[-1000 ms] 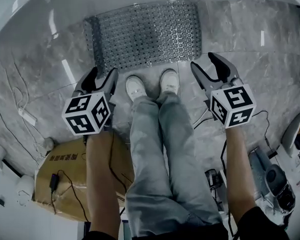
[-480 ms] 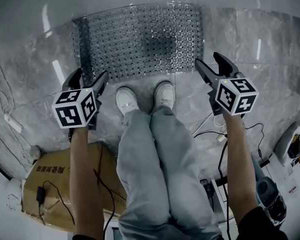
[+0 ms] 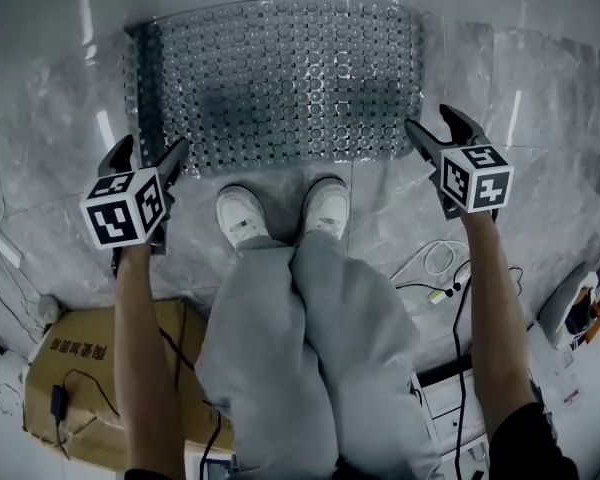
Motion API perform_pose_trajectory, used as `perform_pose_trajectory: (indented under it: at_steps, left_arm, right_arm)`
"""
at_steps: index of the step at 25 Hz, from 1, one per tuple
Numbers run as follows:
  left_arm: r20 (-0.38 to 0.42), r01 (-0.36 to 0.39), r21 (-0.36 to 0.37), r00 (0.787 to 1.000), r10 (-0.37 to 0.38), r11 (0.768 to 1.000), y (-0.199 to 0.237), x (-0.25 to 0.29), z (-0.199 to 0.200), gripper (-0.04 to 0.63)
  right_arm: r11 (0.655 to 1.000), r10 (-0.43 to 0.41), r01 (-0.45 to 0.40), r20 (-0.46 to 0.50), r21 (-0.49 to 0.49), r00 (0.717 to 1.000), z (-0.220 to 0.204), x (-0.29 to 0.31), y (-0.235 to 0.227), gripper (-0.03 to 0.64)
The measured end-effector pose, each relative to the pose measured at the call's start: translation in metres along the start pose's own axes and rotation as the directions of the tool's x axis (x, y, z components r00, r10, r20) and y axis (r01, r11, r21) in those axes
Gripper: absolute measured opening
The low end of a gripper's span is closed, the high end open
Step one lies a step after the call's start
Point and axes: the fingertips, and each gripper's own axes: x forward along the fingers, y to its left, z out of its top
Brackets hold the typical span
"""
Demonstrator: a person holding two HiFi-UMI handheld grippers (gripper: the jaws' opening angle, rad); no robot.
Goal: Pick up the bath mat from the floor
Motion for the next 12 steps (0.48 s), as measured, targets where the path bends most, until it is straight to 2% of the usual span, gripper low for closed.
perform_pose_trajectory:
  at_steps: [3, 9, 12]
  left_arm:
    - [-0.004, -0.028, -0.004, 1.000, 0.028, 1.000, 0.017, 0.014, -0.004, 0.434]
    - [-0.017, -0.090, 0.005, 0.996, 0.090, 0.996, 0.054, 0.034, -0.008, 0.434]
    - [-0.024, -0.107, 0.018, 0.994, 0.108, 0.994, 0.067, 0.047, -0.009, 0.434]
  right_arm:
    - [1.000, -0.010, 0.010, 0.003, 0.029, 1.000, -0.004, 0.023, -0.019, 0.316]
    - [0.987, 0.003, -0.009, 0.042, 0.158, 0.999, -0.004, 0.062, -0.046, 0.327]
    - [0.984, 0.011, -0.017, 0.037, 0.175, 0.999, -0.009, 0.080, -0.058, 0.330]
